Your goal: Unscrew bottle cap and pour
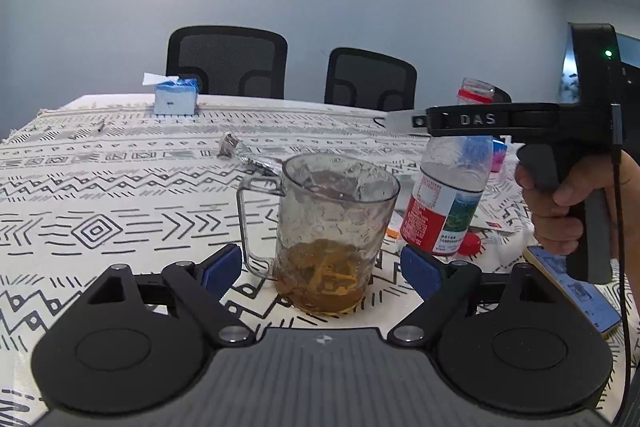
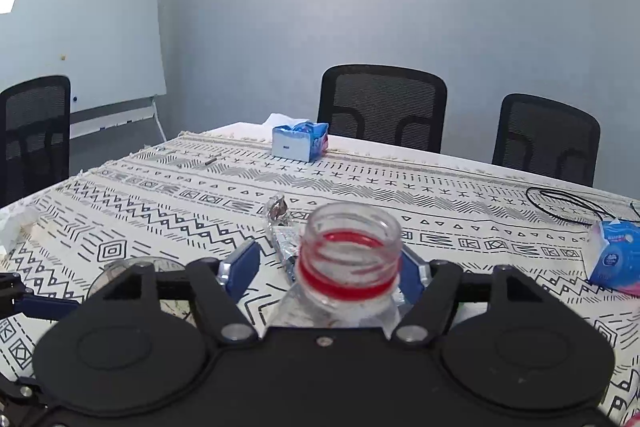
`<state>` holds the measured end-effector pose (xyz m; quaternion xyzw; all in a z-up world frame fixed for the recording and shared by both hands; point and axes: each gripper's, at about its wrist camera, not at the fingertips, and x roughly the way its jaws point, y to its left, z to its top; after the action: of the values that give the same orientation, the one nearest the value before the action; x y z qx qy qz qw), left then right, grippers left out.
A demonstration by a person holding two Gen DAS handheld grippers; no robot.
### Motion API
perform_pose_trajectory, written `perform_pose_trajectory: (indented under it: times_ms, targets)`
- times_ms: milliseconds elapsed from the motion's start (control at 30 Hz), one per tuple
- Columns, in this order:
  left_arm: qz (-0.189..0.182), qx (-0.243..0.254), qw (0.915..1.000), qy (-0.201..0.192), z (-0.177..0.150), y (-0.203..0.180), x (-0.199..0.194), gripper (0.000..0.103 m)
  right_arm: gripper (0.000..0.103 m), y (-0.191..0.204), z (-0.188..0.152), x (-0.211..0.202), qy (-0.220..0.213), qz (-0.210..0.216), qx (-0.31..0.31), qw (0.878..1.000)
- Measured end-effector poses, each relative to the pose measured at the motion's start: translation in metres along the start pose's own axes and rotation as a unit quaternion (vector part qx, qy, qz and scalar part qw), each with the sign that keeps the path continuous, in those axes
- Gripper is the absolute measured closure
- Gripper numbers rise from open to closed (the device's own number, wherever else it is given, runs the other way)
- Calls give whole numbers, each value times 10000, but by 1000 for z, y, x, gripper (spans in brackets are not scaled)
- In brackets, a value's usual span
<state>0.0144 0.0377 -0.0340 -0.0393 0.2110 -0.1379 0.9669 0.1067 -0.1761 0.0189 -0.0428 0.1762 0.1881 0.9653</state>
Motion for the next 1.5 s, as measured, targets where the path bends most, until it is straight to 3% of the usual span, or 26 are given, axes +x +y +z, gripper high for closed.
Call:
perform_pose_trajectory:
  times_ms: [133,233,400,600,900,1500]
  targets:
    - [327,-19,9992,-209,5,-7,-8,16,20,-8,1,-14,-59,-54,240,9997]
    - [568,-58,9980,-259,14,-11,-11,8,17,-11,0,-27,-83,-105,370,9992]
    - [1094,209,9933,-314,17,-27,-17,6,14,-6,-11,-52,17,-162,525,9985]
    - [1084,-18,9928,-505,22,-36,-37,5,14,0,-29,-75,124,-211,871,9959]
    - [1191,-99,9908,-629,17,-49,-60,5,12,17,-45,-97,22,-225,867,9960]
    - [1344,-261,9887,-613,20,-47,-65,5,9,21,-41,-104,-43,-257,884,9957]
